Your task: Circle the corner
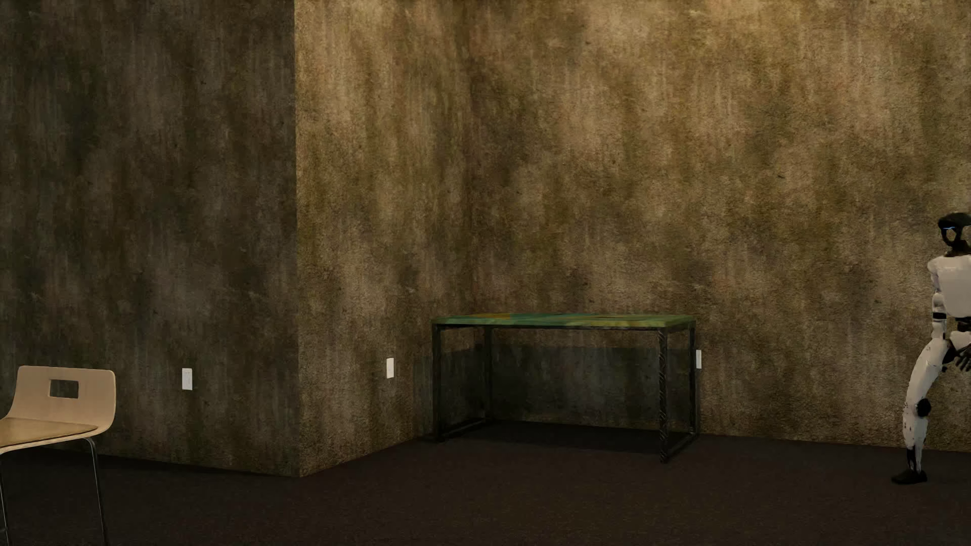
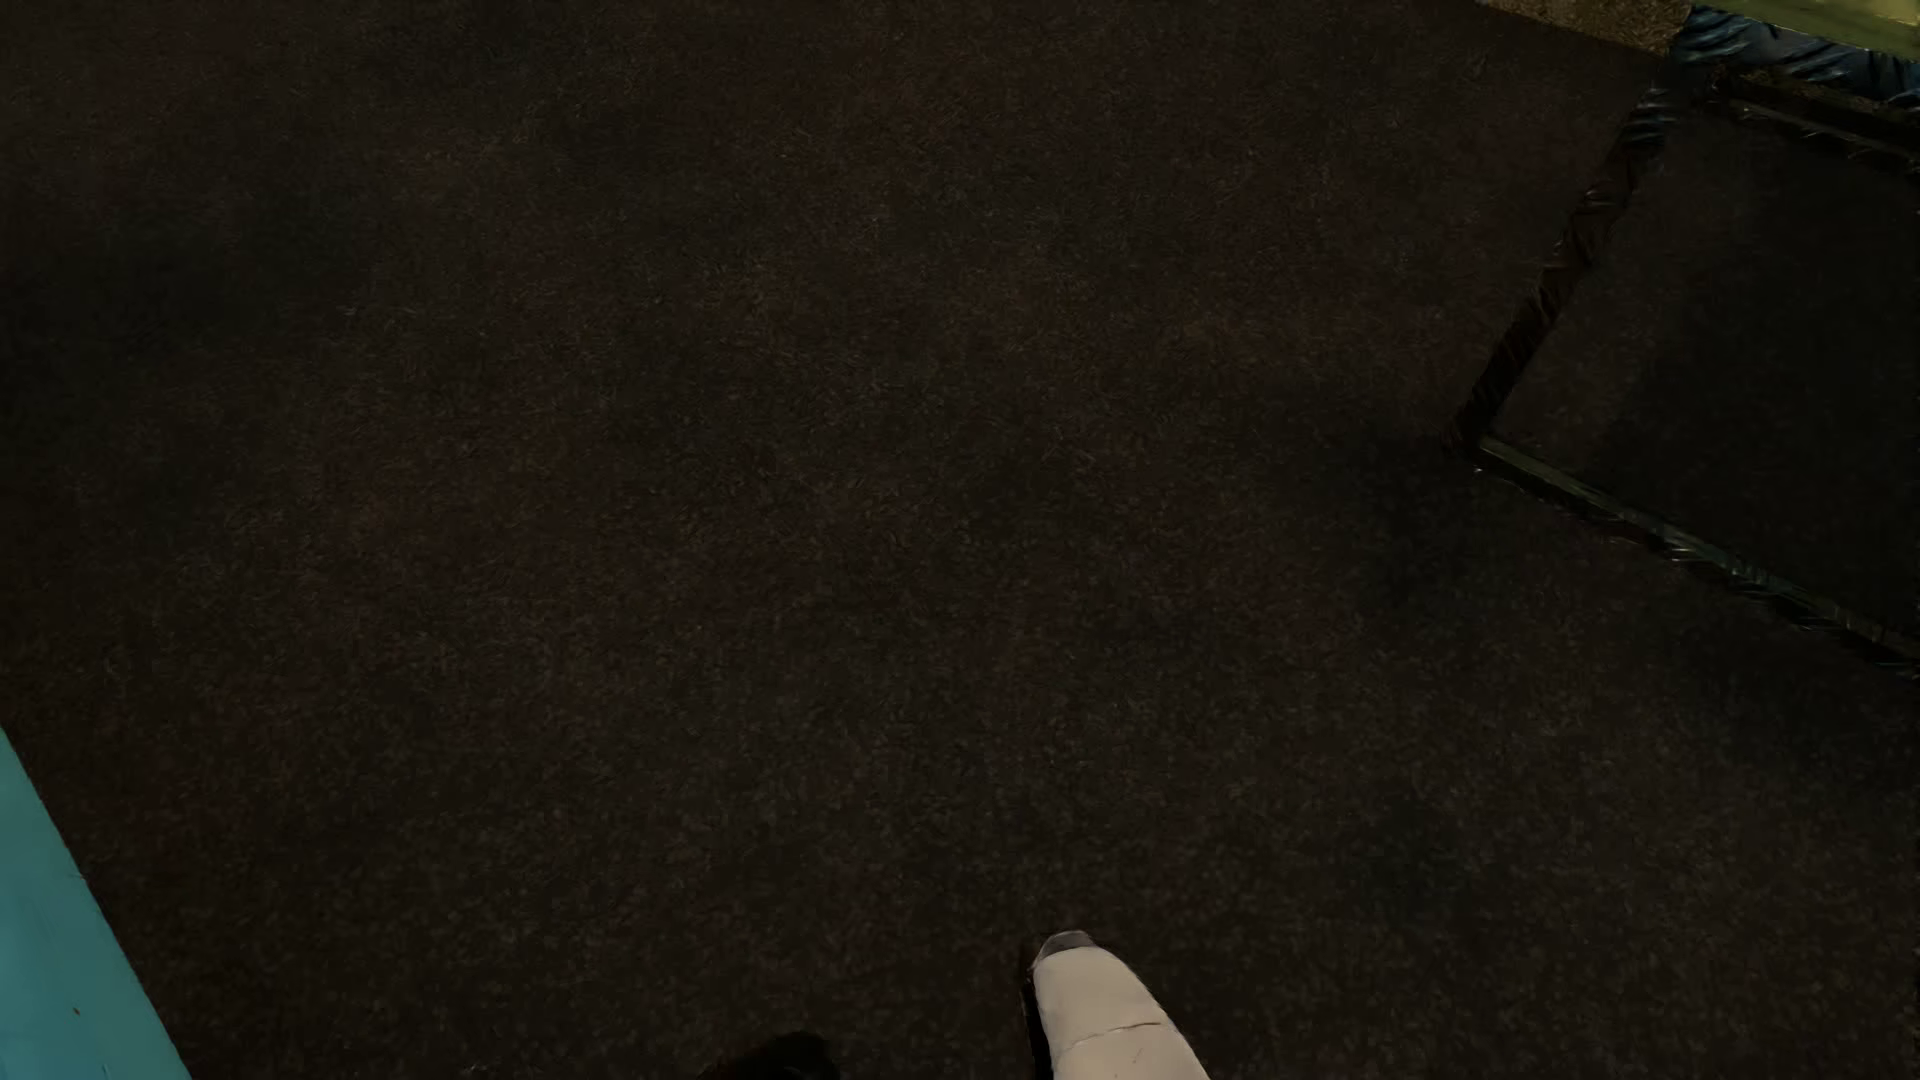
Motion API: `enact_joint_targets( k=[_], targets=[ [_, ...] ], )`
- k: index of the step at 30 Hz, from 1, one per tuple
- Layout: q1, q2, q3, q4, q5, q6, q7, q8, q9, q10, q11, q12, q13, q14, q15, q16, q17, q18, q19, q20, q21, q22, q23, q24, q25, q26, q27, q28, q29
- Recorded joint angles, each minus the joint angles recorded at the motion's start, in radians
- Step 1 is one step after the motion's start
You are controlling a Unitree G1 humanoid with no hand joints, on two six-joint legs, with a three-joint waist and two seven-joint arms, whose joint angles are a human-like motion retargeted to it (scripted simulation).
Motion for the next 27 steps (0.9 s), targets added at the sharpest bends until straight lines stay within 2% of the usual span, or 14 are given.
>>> enact_joint_targets(
  k=[3, 4, 6, 9, 13, 14, 16, 17, 19, 20, 22, 23, 25, 27],
  targets=[
    [0.025, -0.033, -0.052, 0.037, 0.004, 0.021, 0.0, 0.0, -0.023, 0.08, 0.167, 0.045, 0.014, 0.181, -0.032, -0.015, 0.001, 0.0, 0.0, -0.002, -0.034, 0.089, 0.034, 0.0, 0.0, 0.0, 0.0, 0.0, 0.0],
    [0.01, -0.002, -0.047, 0.07, 0.033, 0.043, 0.0, 0.0, -0.021, 0.174, 0.223, 0.055, 0.009, 0.331, -0.064, -0.023, 0.001, 0.0, 0.0, -0.022, -0.017, 0.142, 0.055, 0.0, 0.0, 0.0, 0.0, 0.0, 0.0],
    [-0.146, 0.095, 0.005, 0.073, 0.071, 0.02, 0.0, 0.0, -0.023, 0.527, 0.243, 0.09, -0.008, 0.63, -0.14, -0.029, 0.012, 0.0, 0.0, -0.043, -0.019, 0.229, 0.053, 0.0, 0.0, 0.0, 0.0, 0.0, 0.0],
    [-0.466, 0.328, 0.142, 0.062, 0.11, -0.012, 0.0, 0.0, 0.004, 0.958, 0.158, 0.161, -0.036, 0.604, -0.212, -0.024, 0.014, 0.0, 0.0, -0.01, -0.022, 0.23, -0.047, 0.0, 0.0, 0.0, 0.0, 0.0, 0.0],
    [-0.761, 0.693, 0.344, 0.036, 0.097, -0.066, 0.0, 0.0, 0.02, 0.417, -0.102, 0.213, -0.073, 0.762, -0.212, -0.004, -0.007, 0.0, 0.0, -0.026, -0.065, 0.233, -0.198, 0.0, 0.0, 0.0, 0.0, 0.0, 0.0],
    [-0.807, 0.762, 0.38, 0.041, 0.09, -0.069, 0.0, 0.0, 0.01, 0.246, -0.139, 0.218, -0.087, 0.708, -0.236, -0.003, -0.019, 0.0, 0.0, -0.023, -0.073, 0.229, -0.234, 0.0, 0.0, 0.0, 0.0, 0.0, 0.0],
    [-0.87, 0.884, 0.43, 0.055, 0.077, -0.075, 0.0, 0.0, 0.0, 0.081, -0.161, 0.234, -0.123, 0.338, -0.287, 0.004, -0.038, 0.0, 0.0, -0.024, -0.075, 0.217, -0.269, 0.0, 0.0, 0.0, 0.0, 0.0, 0.0],
    [-0.879, 0.893, 0.451, 0.087, 0.078, -0.08, 0.0, 0.0, -0.004, 0.121, -0.15, 0.231, -0.149, 0.333, -0.284, 0.001, -0.036, 0.0, 0.0, -0.006, -0.087, 0.219, -0.273, 0.0, 0.0, 0.0, 0.0, 0.0, 0.0],
    [-0.955, 0.934, 0.504, 0.063, 0.039, -0.093, 0.0, 0.0, -0.009, 0.204, -0.059, 0.238, -0.131, 0.705, -0.18, -0.005, -0.025, 0.0, 0.0, -0.015, -0.123, 0.235, -0.241, 0.0, 0.0, 0.0, 0.0, 0.0, 0.0],
    [-0.957, 0.913, 0.483, 0.022, -0.003, -0.128, 0.0, 0.0, -0.02, 0.283, 0.049, 0.24, -0.12, 0.795, -0.024, -0.008, -0.004, 0.0, 0.0, -0.017, -0.129, 0.261, -0.203, 0.0, 0.0, 0.0, 0.0, 0.0, 0.0],
    [-0.87, 0.744, 0.406, -0.06, -0.025, -0.129, 0.0, 0.0, -0.039, 0.345, 0.426, 0.218, -0.084, 0.762, 0.21, -0.016, -0.005, 0.0, 0.0, -0.045, -0.085, 0.287, -0.143, 0.0, 0.0, 0.0, 0.0, 0.0, 0.0],
    [-0.797, 0.631, 0.368, -0.097, -0.053, -0.14, 0.0, 0.0, -0.043, 0.329, 0.611, 0.209, -0.053, 0.696, 0.125, -0.033, 0.0, 0.0, 0.0, 0.02, -0.101, 0.3, -0.153, 0.0, 0.0, 0.0, 0.0, 0.0, 0.0],
    [-0.563, 0.453, 0.265, -0.093, -0.015, -0.095, 0.0, 0.0, -0.023, 0.227, 0.701, 0.167, -0.035, 0.541, -0.099, -0.022, -0.001, 0.0, 0.0, 0.025, -0.069, 0.279, -0.122, 0.0, 0.0, 0.0, 0.0, 0.0, 0.0],
    [-0.346, 0.324, 0.139, -0.055, 0.007, -0.046, 0.0, 0.0, -0.01, 0.119, 0.512, 0.145, -0.007, 0.392, -0.13, 0.011, -0.009, 0.0, 0.0, 0.029, -0.075, 0.171, -0.107, 0.0, 0.0, 0.0, 0.0, 0.0, 0.0]
  ],
)
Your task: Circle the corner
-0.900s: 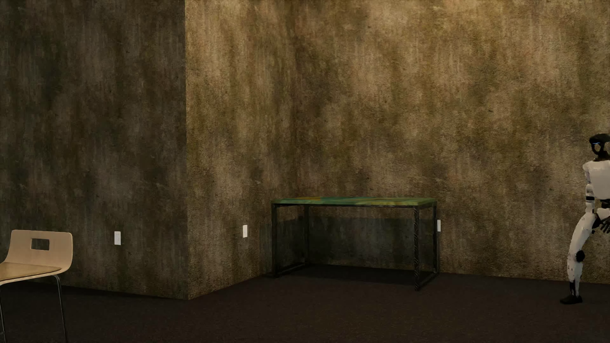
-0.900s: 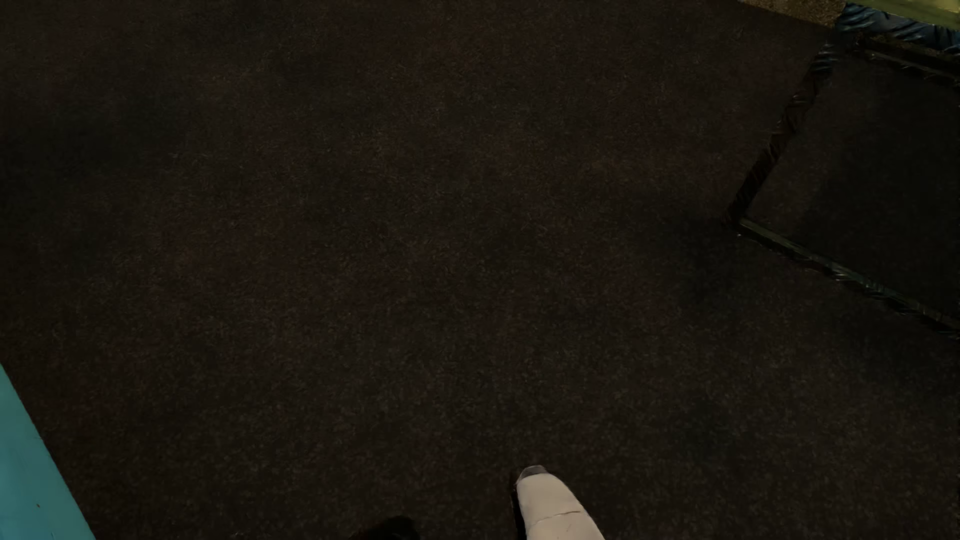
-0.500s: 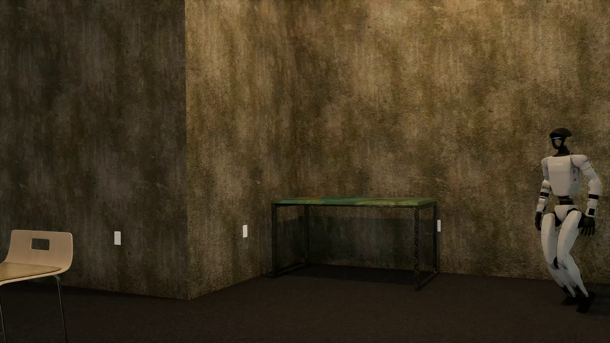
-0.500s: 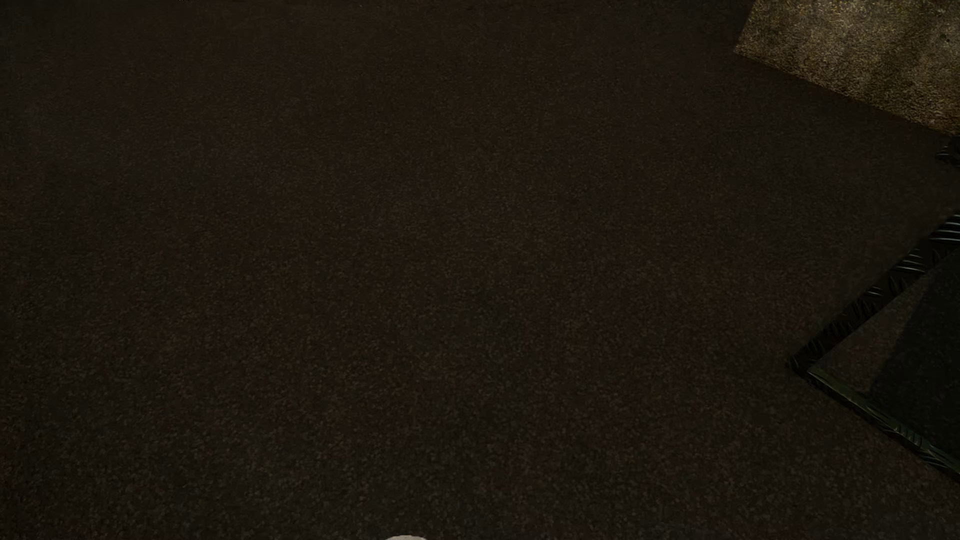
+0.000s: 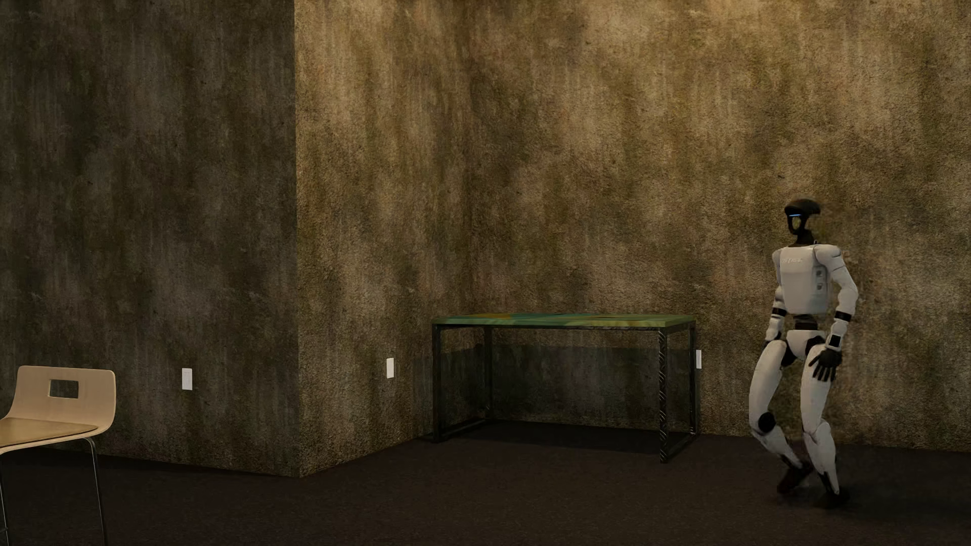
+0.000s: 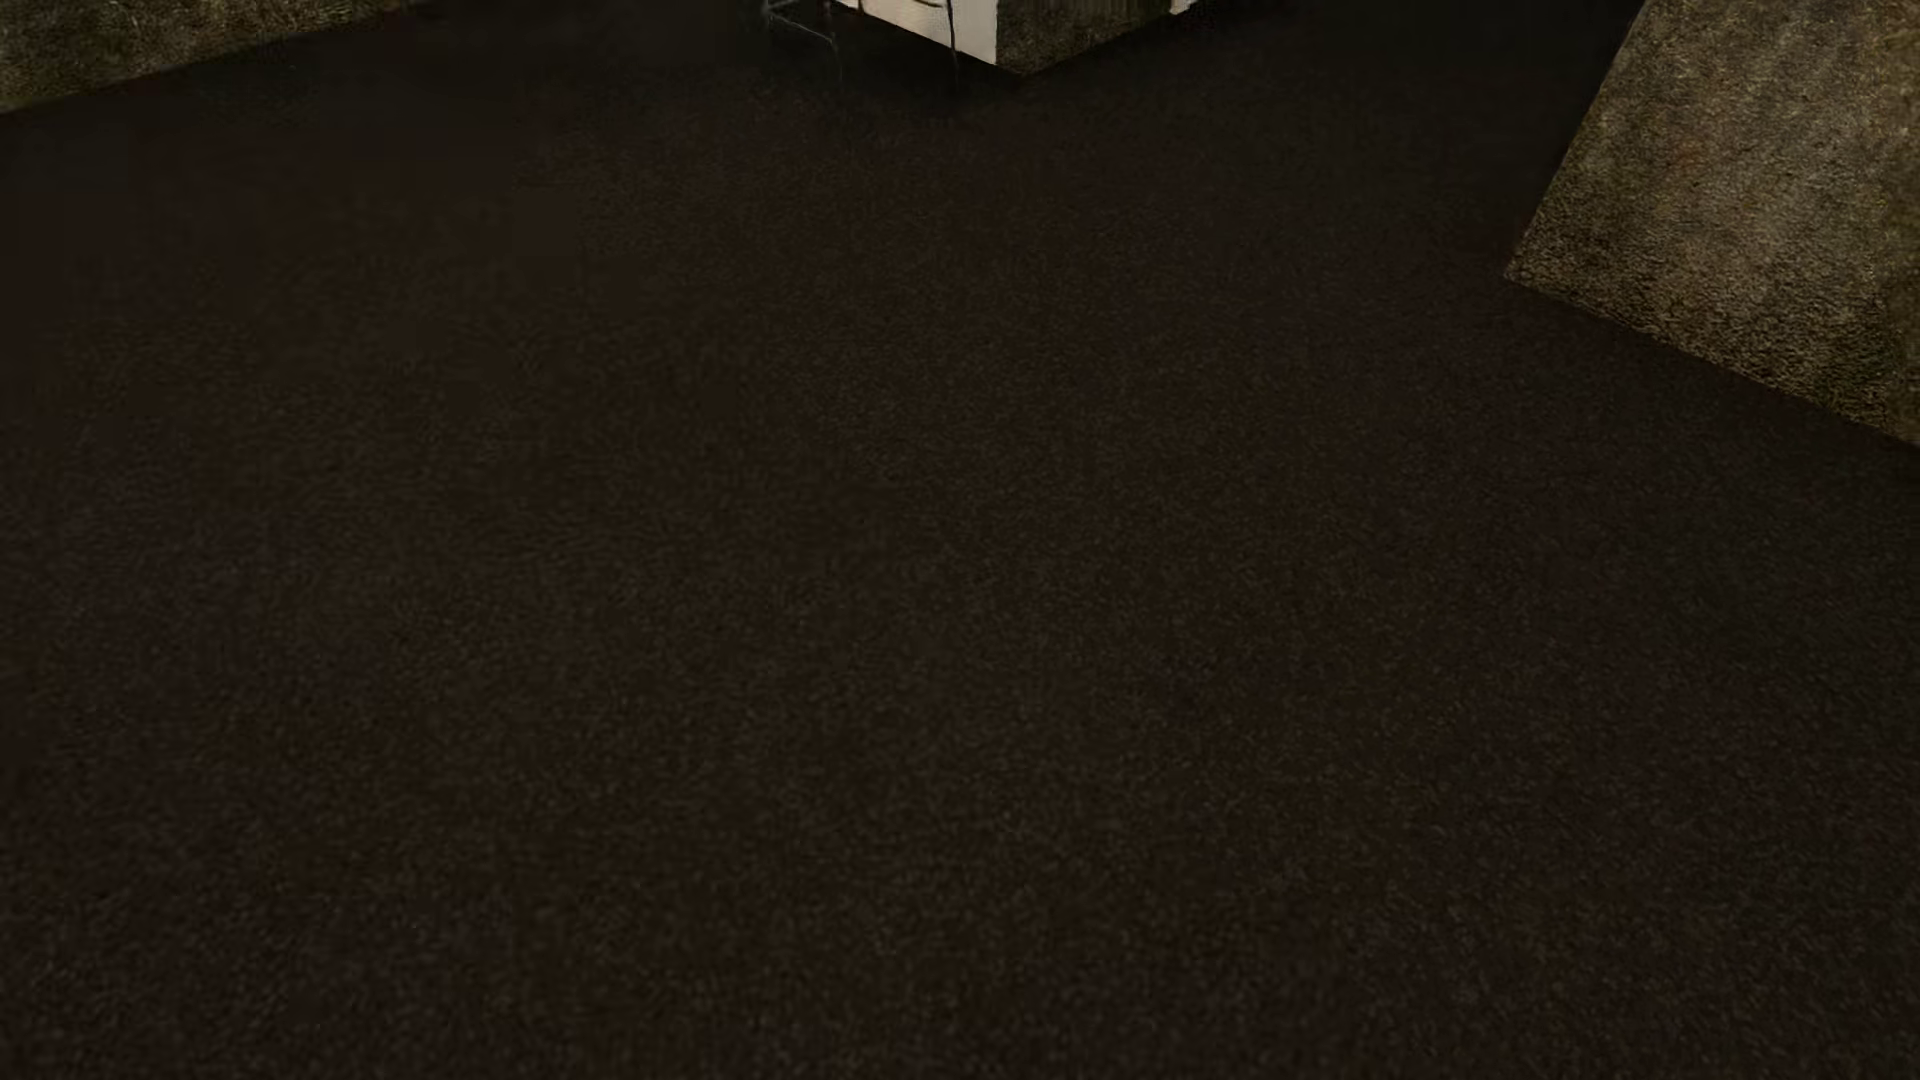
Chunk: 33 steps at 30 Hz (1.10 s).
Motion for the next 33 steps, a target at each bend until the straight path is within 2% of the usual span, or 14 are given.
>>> enact_joint_targets(
  k=[4, 5, 7, 10, 13, 17, 18, 20, 21, 24, 25, 26, 29, 33],
  targets=[
    [0.272, -0.172, -0.119, 0.045, -0.039, 0.014, 0.0, 0.0, -0.031, -0.1, -0.618, -0.09, 0.037, -0.275, 0.11, 0.045, -0.002, 0.0, 0.0, 0.074, -0.02, -0.137, 0.008, 0.0, 0.0, 0.0, 0.0, 0.0, 0.0],
    [0.317, -0.193, -0.136, 0.052, -0.062, 0.011, 0.0, 0.0, -0.044, -0.098, -0.997, -0.114, 0.04, -0.286, 0.383, 0.047, -0.003, 0.0, 0.0, 0.073, -0.013, -0.138, 0.022, 0.0, 0.0, 0.0, 0.0, 0.0, 0.0],
    [0.405, -0.24, -0.185, 0.126, -0.065, 0.024, 0.0, 0.0, -0.037, -0.045, -0.559, -0.109, 0.05, -0.194, 0.06, 0.035, 0.003, 0.0, 0.0, 0.138, -0.01, -0.157, 0.05, 0.0, 0.0, 0.0, 0.0, 0.0, 0.0],
    [0.3, -0.222, -0.16, 0.201, 0.029, 0.067, 0.0, 0.0, -0.059, 0.384, -0.285, -0.039, 0.048, 0.312, 0.085, -0.026, 0.016, 0.0, 0.0, 0.147, 0.0, -0.022, 0.151, 0.0, 0.0, 0.0, 0.0, 0.0, 0.0],
    [-0.033, 0.05, -0.034, 0.155, 0.13, 0.048, 0.0, 0.0, -0.014, 0.889, -0.383, -0.012, 0.03, 0.192, -0.005, -0.058, 0.025, 0.0, 0.0, 0.098, -0.029, 0.071, 0.068, 0.0, 0.0, 0.0, 0.0, 0.0, 0.0],
    [-0.339, 0.434, 0.186, 0.074, 0.096, -0.024, 0.0, 0.0, -0.005, 0.331, -0.619, 0.089, -0.002, 0.355, -0.035, -0.051, 0.001, 0.0, 0.0, 0.023, -0.065, 0.094, -0.124, 0.0, 0.0, 0.0, 0.0, 0.0, 0.0],
    [-0.397, 0.492, 0.212, 0.094, 0.101, -0.017, 0.0, 0.0, -0.016, 0.143, -0.644, 0.104, -0.03, 0.302, -0.063, -0.05, -0.009, 0.0, 0.0, 0.02, -0.075, 0.092, -0.154, 0.0, 0.0, 0.0, 0.0, 0.0, 0.0],
    [-0.472, 0.574, 0.267, 0.137, 0.092, -0.004, 0.0, 0.0, -0.033, -0.047, -0.64, 0.119, -0.081, -0.155, -0.119, -0.047, -0.026, 0.0, 0.0, 0.002, -0.11, 0.094, -0.191, 0.0, 0.0, 0.0, 0.0, 0.0, 0.0],
    [-0.496, 0.611, 0.296, 0.157, 0.072, -0.011, 0.0, 0.0, -0.032, -0.045, -0.62, 0.132, -0.097, -0.224, -0.111, -0.04, -0.026, 0.0, 0.0, -0.012, -0.126, 0.087, -0.19, 0.0, 0.0, 0.0, 0.0, 0.0, 0.0],
    [-0.572, 0.625, 0.31, 0.077, -0.039, -0.079, 0.0, 0.0, -0.053, 0.12, -0.394, 0.152, -0.066, 0.327, 0.239, -0.037, 0.0, 0.0, 0.0, -0.021, -0.172, 0.113, -0.128, 0.0, 0.0, 0.0, 0.0, 0.0, 0.0],
    [-0.546, 0.551, 0.282, 0.045, -0.052, -0.102, 0.0, 0.0, -0.054, 0.197, -0.204, 0.142, -0.056, 0.359, 0.383, -0.032, 0.001, 0.0, 0.0, -0.004, -0.113, 0.149, -0.056, 0.0, 0.0, 0.0, 0.0, 0.0, 0.0],
    [-0.512, 0.408, 0.252, -0.011, -0.068, -0.122, 0.0, 0.0, -0.06, 0.22, 0.023, 0.121, -0.028, 0.331, 0.389, -0.026, 0.0, 0.0, 0.0, 0.017, -0.109, 0.148, -0.055, 0.0, 0.0, 0.0, 0.0, 0.0, 0.0],
    [-0.183, 0.094, 0.079, -0.045, -0.009, -0.111, 0.0, 0.0, -0.025, 0.08, 0.27, 0.042, 0.028, 0.131, 0.043, -0.012, -0.011, 0.0, 0.0, 0.063, -0.032, 0.116, -0.032, 0.0, 0.0, 0.0, 0.0, 0.0, 0.0],
    [0.228, -0.142, -0.136, 0.03, 0.016, -0.064, 0.0, 0.0, -0.028, -0.099, -0.307, -0.015, 0.122, -0.24, 0.073, 0.035, -0.042, 0.0, 0.0, 0.16, -0.023, -0.12, 0.058, 0.0, 0.0, 0.0, 0.0, 0.0, 0.0]
  ],
)
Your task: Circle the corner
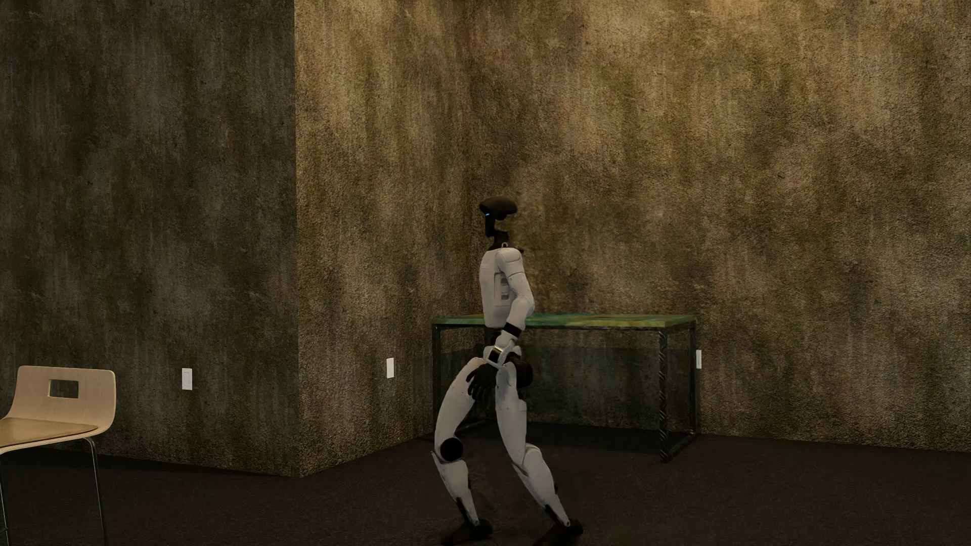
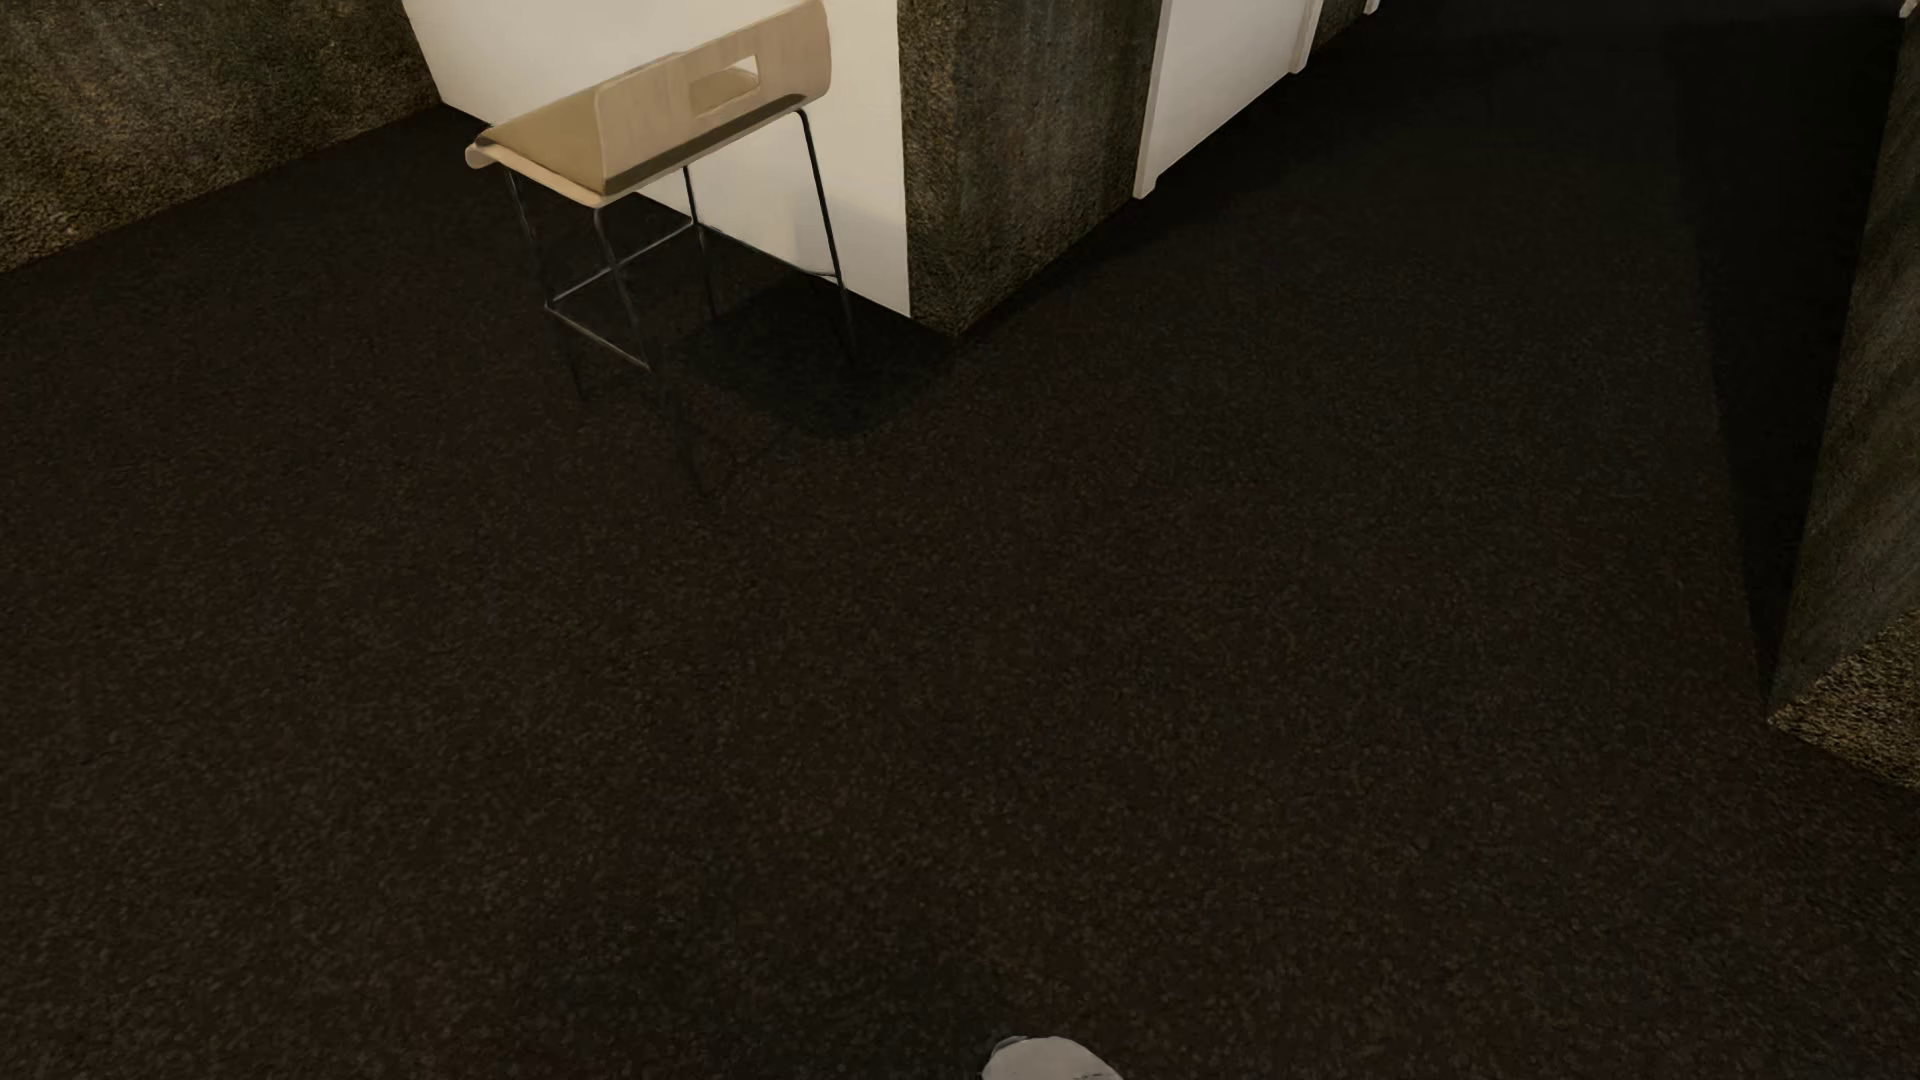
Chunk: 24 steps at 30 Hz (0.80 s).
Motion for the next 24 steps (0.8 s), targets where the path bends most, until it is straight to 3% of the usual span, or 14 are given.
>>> enact_joint_targets(
  k=[2, 3, 4, 5, 7, 8, 9, 11, 15, 18, 19, 22, 23, 24],
  targets=[
    [0.09, -0.032, -0.048, 0.008, -0.026, -0.011, 0.0, 0.0, -0.035, 0.016, -0.33, -0.06, 0.029, -0.083, 0.104, 0.011, -0.006, 0.0, 0.0, 0.046, 0.006, -0.064, 0.053, 0.0, 0.0, 0.0, 0.0, 0.0, 0.0],
    [0.112, -0.064, -0.047, 0.005, -0.03, -0.019, 0.0, 0.0, -0.053, -0.001, -0.733, -0.082, 0.041, -0.061, 0.588, 0.01, -0.006, 0.0, 0.0, 0.064, 0.002, -0.078, 0.076, 0.0, 0.0, 0.0, 0.0, 0.0, 0.0],
    [0.15, -0.095, -0.039, 0.021, -0.015, -0.023, 0.0, 0.0, -0.044, 0.016, -0.34, -0.082, 0.047, 0.012, 0.156, 0.007, -0.005, 0.0, 0.0, 0.084, 0.007, -0.089, 0.105, 0.0, 0.0, 0.0, 0.0, 0.0, 0.0],
    [0.175, -0.107, -0.032, 0.049, 0.007, -0.018, 0.0, 0.0, -0.035, 0.096, -0.211, -0.062, 0.044, 0.135, -0.047, -0.005, -0.008, 0.0, 0.0, 0.108, 0.027, -0.075, 0.137, 0.0, 0.0, 0.0, 0.0, 0.0, 0.0],
    [0.058, -0.112, 0.005, 0.134, 0.079, 0.003, 0.0, 0.0, -0.016, 0.508, 0.03, -0.023, 0.02, 0.396, -0.066, -0.043, 0.001, 0.0, 0.0, 0.104, 0.018, 0.057, 0.165, 0.0, 0.0, 0.0, 0.0, 0.0, 0.0],
    [-0.073, -0.051, 0.026, 0.126, 0.12, -0.013, 0.0, 0.0, -0.005, 0.802, 0.034, -0.012, -0.014, 0.403, -0.108, -0.04, 0.003, 0.0, 0.0, 0.071, 0.046, 0.127, 0.142, 0.0, 0.0, 0.0, 0.0, 0.0, 0.0],
    [-0.209, 0.034, 0.062, 0.128, 0.172, -0.022, 0.0, 0.0, 0.001, 1.029, -0.016, -0.006, -0.038, 0.355, -0.101, -0.033, 0.009, 0.0, 0.0, 0.008, 0.057, 0.187, 0.085, 0.0, 0.0, 0.0, 0.0, 0.0, 0.0],
    [-0.426, 0.265, 0.186, 0.089, 0.205, -0.068, 0.0, 0.0, 0.006, 1.113, -0.163, 0.064, -0.066, 0.361, -0.032, -0.038, 0.025, 0.0, 0.0, -0.049, 0.021, 0.259, -0.066, 0.0, 0.0, 0.0, 0.0, 0.0, 0.0],
    [-0.706, 0.609, 0.401, 0.075, 0.133, -0.088, 0.0, 0.0, -0.009, 0.386, -0.373, 0.2, -0.151, 0.638, 0.098, -0.059, 0.03, 0.0, 0.0, -0.101, -0.011, 0.271, -0.283, 0.0, 0.0, 0.0, 0.0, 0.0, 0.0],
    [-0.812, 0.742, 0.451, 0.143, 0.039, -0.042, 0.0, 0.0, -0.04, 0.039, -0.372, 0.224, -0.18, 0.107, 0.231, -0.085, -0.011, 0.0, 0.0, -0.1, -0.049, 0.268, -0.452, 0.0, 0.0, 0.0, 0.0, 0.0, 0.0],
    [-0.831, 0.779, 0.483, 0.151, -0.005, -0.044, 0.0, 0.0, -0.032, 0.053, -0.354, 0.222, -0.182, 0.079, 0.322, -0.08, -0.01, 0.0, 0.0, -0.088, -0.064, 0.26, -0.465, 0.0, 0.0, 0.0, 0.0, 0.0, 0.0],
    [-0.928, 0.722, 0.438, 0.054, -0.071, -0.082, 0.0, 0.0, -0.088, 0.268, -0.12, 0.175, -0.134, 0.554, 0.715, -0.059, 0.032, 0.0, 0.0, -0.076, -0.067, 0.3, -0.313, 0.0, 0.0, 0.0, 0.0, 0.0, 0.0],
    [-0.883, 0.639, 0.407, 0.006, -0.079, -0.097, 0.0, 0.0, -0.06, 0.363, 0.078, 0.143, -0.131, 0.553, 0.68, -0.047, 0.043, 0.0, 0.0, -0.076, -0.05, 0.309, -0.234, 0.0, 0.0, 0.0, 0.0, 0.0, 0.0],
    [-0.797, 0.508, 0.372, -0.041, -0.064, -0.095, 0.0, 0.0, -0.037, 0.374, 0.312, 0.099, -0.144, 0.526, 0.447, -0.036, 0.048, 0.0, 0.0, -0.064, -0.01, 0.306, -0.162, 0.0, 0.0, 0.0, 0.0, 0.0, 0.0]
  ],
)
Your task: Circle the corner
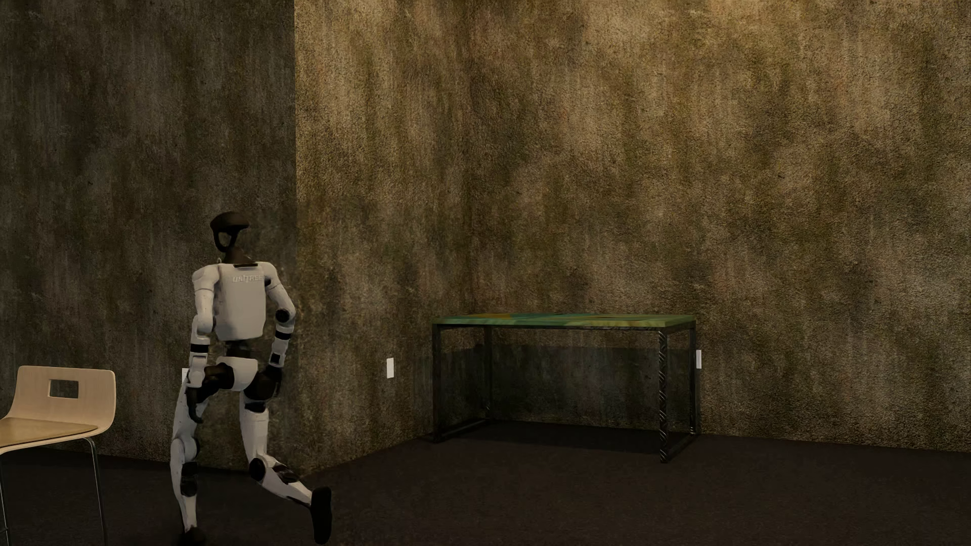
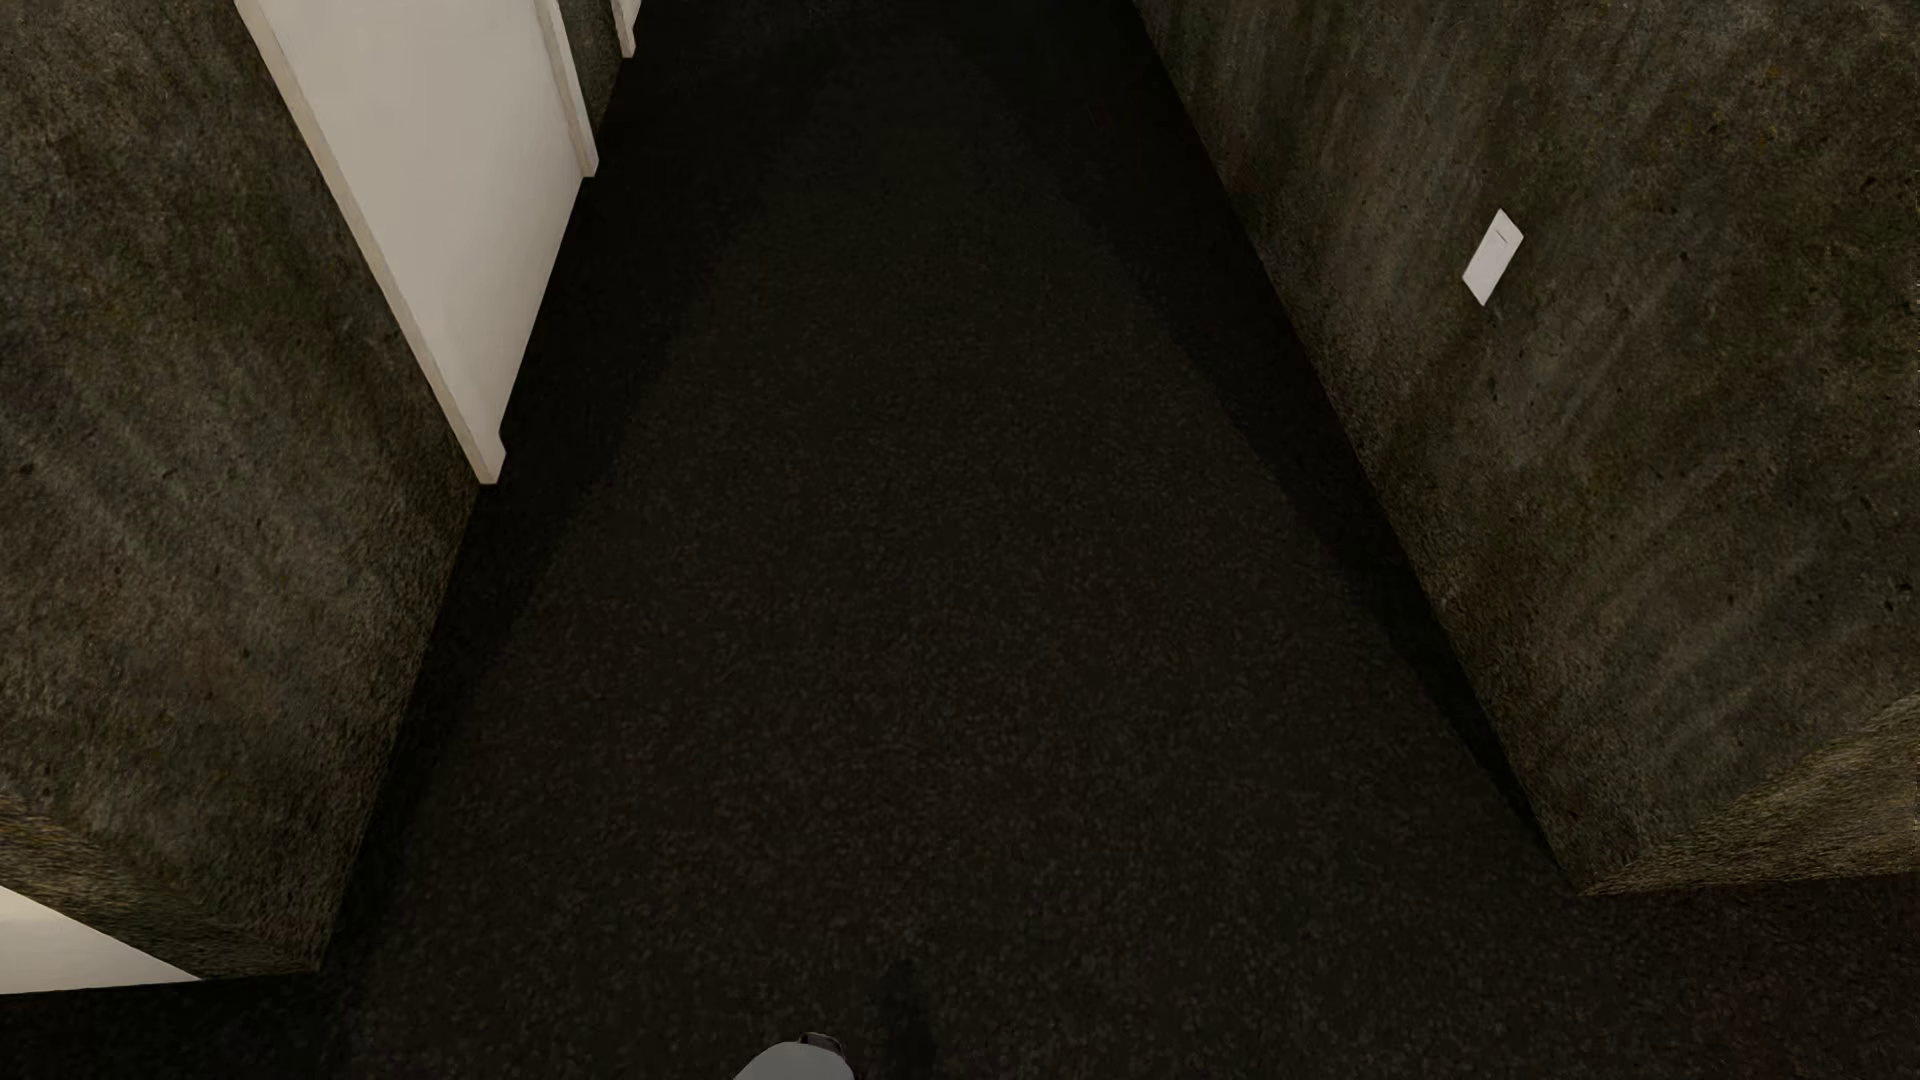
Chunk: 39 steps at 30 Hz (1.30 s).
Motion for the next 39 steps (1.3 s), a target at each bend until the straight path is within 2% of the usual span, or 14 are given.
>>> enact_joint_targets(
  k=[2, 4, 9, 12, 14, 17, 21, 24, 26, 27, 29, 33, 37, 39],
  targets=[
    [0.283, -0.223, -0.094, -0.021, 0.039, 0.039, 0.0, 0.0, 0.034, -0.127, 0.206, -0.08, 0.021, -0.118, -0.435, 0.015, -0.01, 0.0, 0.0, 0.009, 0.041, -0.02, 0.081, 0.0, 0.0, 0.0, 0.0, 0.0, 0.0],
    [0.575, -0.362, -0.224, 0.013, 0.067, 0.087, 0.0, 0.0, 0.066, -0.277, 0.035, -0.119, 0.071, -0.277, -0.552, 0.056, -0.038, 0.0, 0.0, 0.016, 0.052, -0.145, 0.123, 0.0, 0.0, 0.0, 0.0, 0.0, 0.0],
    [0.92, -0.601, -0.421, 0.084, -0.004, 0.12, 0.0, 0.0, 0.03, -0.381, -0.7, -0.317, 0.133, -0.537, -0.491, 0.092, -0.075, 0.0, 0.0, 0.136, -0.019, -0.3, 0.206, 0.0, 0.0, 0.0, 0.0, 0.0, 0.0],
    [0.972, -0.666, -0.483, 0.183, 0.009, 0.17, 0.0, 0.0, 0.015, -0.157, -0.418, -0.281, 0.162, -0.273, -0.407, 0.051, -0.072, 0.0, 0.0, 0.187, -0.02, -0.344, 0.276, 0.0, 0.0, 0.0, 0.0, 0.0, 0.0],
    [0.838, -0.565, -0.412, 0.217, 0.118, 0.215, 0.0, 0.0, 0.048, 0.274, -0.29, -0.205, 0.143, 0.073, -0.426, 0.01, -0.059, 0.0, 0.0, 0.169, -0.009, -0.305, 0.313, 0.0, 0.0, 0.0, 0.0, 0.0, 0.0],
    [0.485, -0.274, -0.254, 0.122, 0.155, 0.175, 0.0, 0.0, 0.068, 0.627, -0.425, -0.125, 0.109, -0.107, -0.485, -0.051, -0.014, 0.0, 0.0, 0.101, -0.045, -0.165, 0.178, 0.0, 0.0, 0.0, 0.0, 0.0, 0.0],
    [0.201, 0.081, -0.018, 0.089, 0.117, 0.134, 0.0, 0.0, 0.062, -0.117, -0.643, 0.041, 0.026, 0.033, -0.512, -0.048, -0.017, 0.0, 0.0, -0.009, -0.086, -0.032, -0.14, 0.0, 0.0, 0.0, 0.0, 0.0, 0.0],
    [0.102, 0.23, 0.1, 0.162, 0.096, 0.153, 0.0, 0.0, 0.052, -0.307, -0.648, 0.112, -0.086, -0.566, -0.605, -0.013, -0.044, 0.0, 0.0, -0.189, -0.127, 0.023, -0.268, 0.0, 0.0, 0.0, 0.0, 0.0, 0.0],
    [0.041, 0.308, 0.145, 0.142, 0.043, 0.129, 0.0, 0.0, 0.056, -0.262, -0.582, 0.148, -0.081, -0.238, -0.486, -0.009, -0.027, 0.0, 0.0, -0.215, -0.184, 0.06, -0.278, 0.0, 0.0, 0.0, 0.0, 0.0, 0.0],
    [0.015, 0.279, 0.138, 0.104, 0.013, 0.106, 0.0, 0.0, 0.022, -0.215, -0.487, 0.163, -0.059, 0.0, -0.337, -0.02, -0.015, 0.0, 0.0, -0.196, -0.198, 0.087, -0.257, 0.0, 0.0, 0.0, 0.0, 0.0, 0.0],
    [0.087, 0.184, 0.058, -0.006, -0.034, 0.048, 0.0, 0.0, 0.038, -0.077, -0.147, 0.153, -0.021, 0.067, -0.061, -0.016, 0.015, 0.0, 0.0, -0.22, -0.153, 0.099, -0.142, 0.0, 0.0, 0.0, 0.0, 0.0, 0.0],
    [0.51, -0.21, -0.143, -0.042, 0.022, 0.103, 0.0, 0.0, 0.073, -0.223, 0.211, -0.005, 0.043, -0.189, -0.458, -0.012, 0.011, 0.0, 0.0, -0.152, -0.004, -0.079, 0.077, 0.0, 0.0, 0.0, 0.0, 0.0, 0.0],
    [0.824, -0.394, -0.345, 0.046, 0.026, 0.156, 0.0, 0.0, 0.051, -0.361, -0.457, -0.165, 0.169, -0.436, -0.455, 0.009, -0.018, 0.0, 0.0, 0.049, 0.032, -0.363, 0.164, 0.0, 0.0, 0.0, 0.0, 0.0, 0.0],
    [0.883, -0.451, -0.385, 0.072, 0.009, 0.153, 0.0, 0.0, 0.011, -0.36, -0.995, -0.231, 0.196, -0.496, -0.199, 0.028, -0.015, 0.0, 0.0, 0.146, 0.027, -0.477, 0.201, 0.0, 0.0, 0.0, 0.0, 0.0, 0.0]
  ],
)
